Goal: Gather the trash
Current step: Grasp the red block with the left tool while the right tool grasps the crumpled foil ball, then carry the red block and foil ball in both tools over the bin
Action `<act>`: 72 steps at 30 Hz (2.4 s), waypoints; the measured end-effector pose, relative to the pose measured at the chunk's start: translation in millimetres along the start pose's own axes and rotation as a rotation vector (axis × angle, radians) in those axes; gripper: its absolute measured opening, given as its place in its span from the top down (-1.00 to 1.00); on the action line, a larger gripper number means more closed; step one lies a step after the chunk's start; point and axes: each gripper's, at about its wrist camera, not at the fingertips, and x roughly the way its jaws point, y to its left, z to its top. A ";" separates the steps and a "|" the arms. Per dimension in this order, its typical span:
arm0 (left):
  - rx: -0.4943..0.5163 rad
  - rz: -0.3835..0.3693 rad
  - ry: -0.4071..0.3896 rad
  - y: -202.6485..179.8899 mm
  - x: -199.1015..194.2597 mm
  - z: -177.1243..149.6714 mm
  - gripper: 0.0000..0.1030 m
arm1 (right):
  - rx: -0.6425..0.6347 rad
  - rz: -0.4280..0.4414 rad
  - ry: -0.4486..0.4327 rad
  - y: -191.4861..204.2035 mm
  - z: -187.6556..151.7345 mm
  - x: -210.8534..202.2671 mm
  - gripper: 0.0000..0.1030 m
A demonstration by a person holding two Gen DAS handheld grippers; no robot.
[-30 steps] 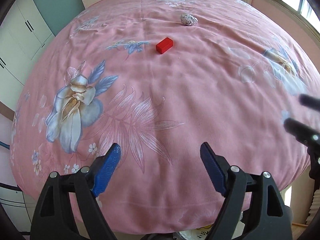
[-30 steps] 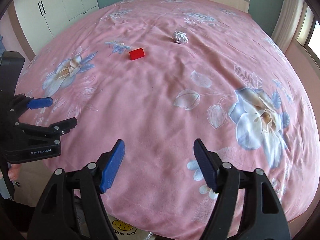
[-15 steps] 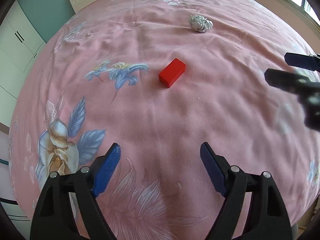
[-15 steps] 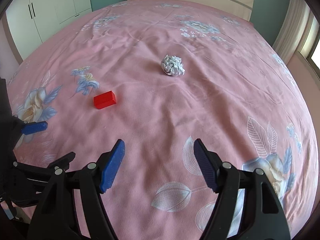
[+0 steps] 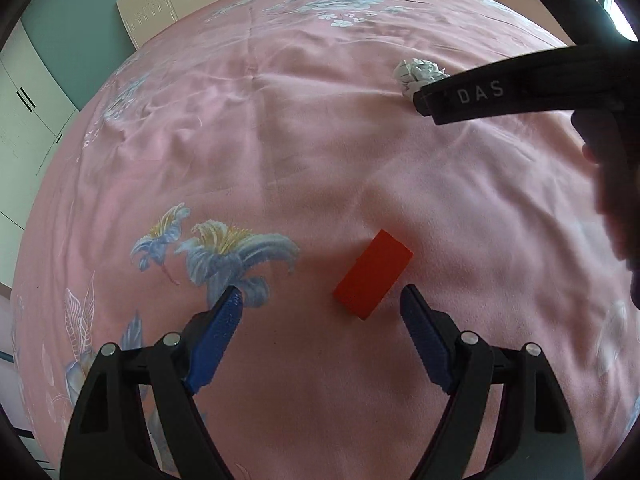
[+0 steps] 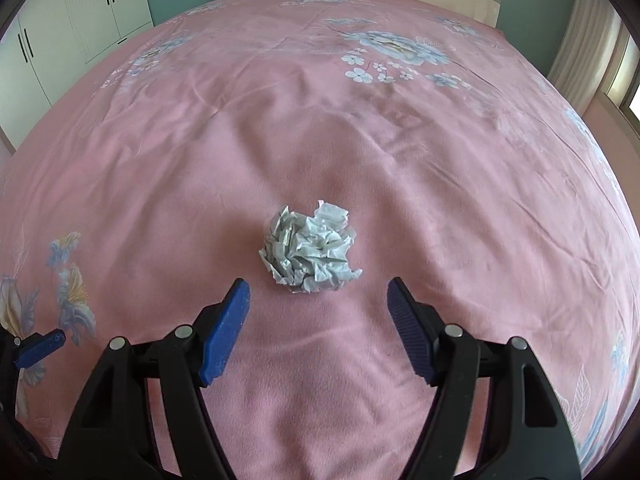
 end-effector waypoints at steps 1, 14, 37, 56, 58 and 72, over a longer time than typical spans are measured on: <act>0.004 -0.009 0.003 0.2 2.7 0.4 -0.46 | 0.000 0.001 0.004 -0.9 4.4 6.5 -0.38; 0.025 -0.089 -0.005 -9.5 1.1 5.8 0.57 | 0.072 0.116 0.033 -12.9 17.1 23.4 0.32; -0.021 0.000 -0.074 -21.4 -159.0 -37.7 0.57 | -0.027 0.057 -0.081 2.0 -58.5 -185.5 0.33; 0.037 0.074 -0.204 -63.1 -318.2 -132.5 0.57 | -0.120 0.017 -0.169 16.3 -204.7 -370.8 0.33; 0.044 0.082 -0.219 -66.2 -333.8 -144.7 0.57 | -0.128 0.017 -0.171 18.2 -222.1 -385.0 0.33; 0.105 0.086 -0.246 -93.3 -387.0 -244.7 0.57 | -0.235 0.067 -0.180 54.8 -345.8 -453.4 0.33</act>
